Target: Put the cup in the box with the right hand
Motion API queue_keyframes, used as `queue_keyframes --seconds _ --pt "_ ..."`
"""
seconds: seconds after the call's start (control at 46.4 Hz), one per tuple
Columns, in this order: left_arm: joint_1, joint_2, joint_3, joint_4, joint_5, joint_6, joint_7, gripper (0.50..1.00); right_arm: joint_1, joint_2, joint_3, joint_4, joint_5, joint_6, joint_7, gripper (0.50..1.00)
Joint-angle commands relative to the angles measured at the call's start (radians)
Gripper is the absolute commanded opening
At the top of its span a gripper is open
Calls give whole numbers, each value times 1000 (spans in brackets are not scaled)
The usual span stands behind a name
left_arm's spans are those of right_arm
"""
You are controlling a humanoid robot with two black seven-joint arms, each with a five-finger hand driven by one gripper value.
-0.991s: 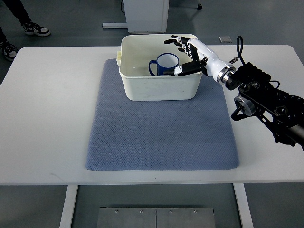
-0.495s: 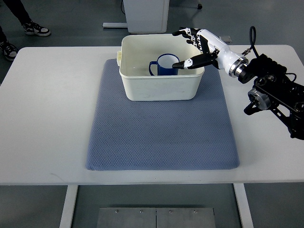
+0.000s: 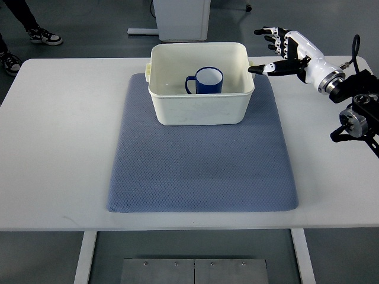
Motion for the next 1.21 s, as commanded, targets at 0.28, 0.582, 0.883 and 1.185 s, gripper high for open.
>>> queue_keyframes --seconds 0.28,0.582,0.883,1.185 --pt "1 0 -1 0 -1 0 0 1000 -87 1 143 -2 85 9 -53 998" --pt "1 0 -1 0 1 0 0 1000 -156 26 255 -2 160 9 -76 998" --pt "-1 0 -1 0 -1 0 0 1000 -225 121 363 -10 163 8 -70 1000" --pt "1 0 -1 0 -1 0 0 1000 -250 172 419 -76 163 8 -54 1000"
